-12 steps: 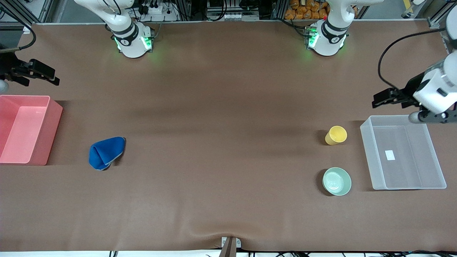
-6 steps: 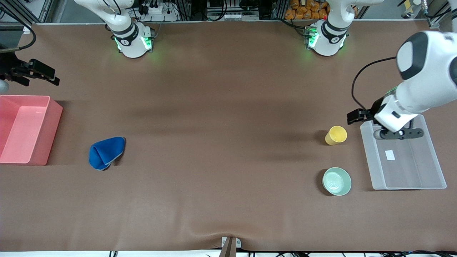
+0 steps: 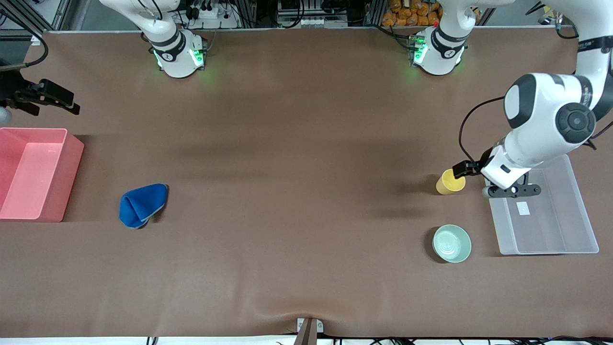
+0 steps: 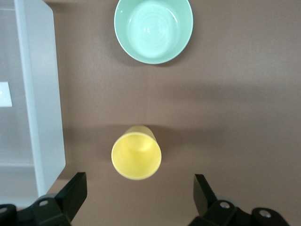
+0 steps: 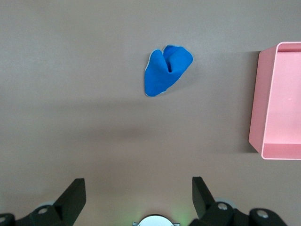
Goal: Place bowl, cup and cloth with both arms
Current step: 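Grasp the yellow cup with the left gripper while the right gripper reaches the cloth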
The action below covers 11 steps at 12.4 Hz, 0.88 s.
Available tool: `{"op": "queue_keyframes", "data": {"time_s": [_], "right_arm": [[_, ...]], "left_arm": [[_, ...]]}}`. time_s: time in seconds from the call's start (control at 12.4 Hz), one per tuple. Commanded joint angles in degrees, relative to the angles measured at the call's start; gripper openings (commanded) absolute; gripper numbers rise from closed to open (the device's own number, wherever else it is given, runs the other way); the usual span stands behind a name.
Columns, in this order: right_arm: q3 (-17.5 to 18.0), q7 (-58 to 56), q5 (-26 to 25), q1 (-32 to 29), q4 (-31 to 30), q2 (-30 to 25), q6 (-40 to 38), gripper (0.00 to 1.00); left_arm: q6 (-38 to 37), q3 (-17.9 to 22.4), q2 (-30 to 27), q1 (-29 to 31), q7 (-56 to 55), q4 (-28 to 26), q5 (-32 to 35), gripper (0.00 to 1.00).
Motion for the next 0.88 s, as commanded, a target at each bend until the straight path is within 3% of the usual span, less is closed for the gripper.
{"op": "queue_keyframes", "data": {"time_s": [0.0, 0.48, 0.64, 0.8], "right_arm": [[0.27, 0.74, -0.33, -0.39, -1.62, -1.86, 0.17, 1.00], [-0.08, 0.04, -0.24, -2.74, -1.36, -1.16, 0.87, 1.00], [-0.08, -1.10, 0.37, -5.30, -1.18, 1.20, 4.20, 1.00], [-0.16, -3.47, 0.03, -6.01, -1.01, 3.76, 7.01, 1.00]], "left_arm": [[6.65, -0.34, 0.80, 0.38, -0.20, -4.11, 1.27, 1.00], [12.72, -0.25, 4.76, 1.26, -0.20, -7.97, 4.96, 1.00], [14.48, -0.34, 4.41, 2.31, -0.20, -10.26, 7.41, 0.95], [17.20, -0.25, 4.58, 2.84, -0.20, -12.11, 7.51, 0.83]]}}
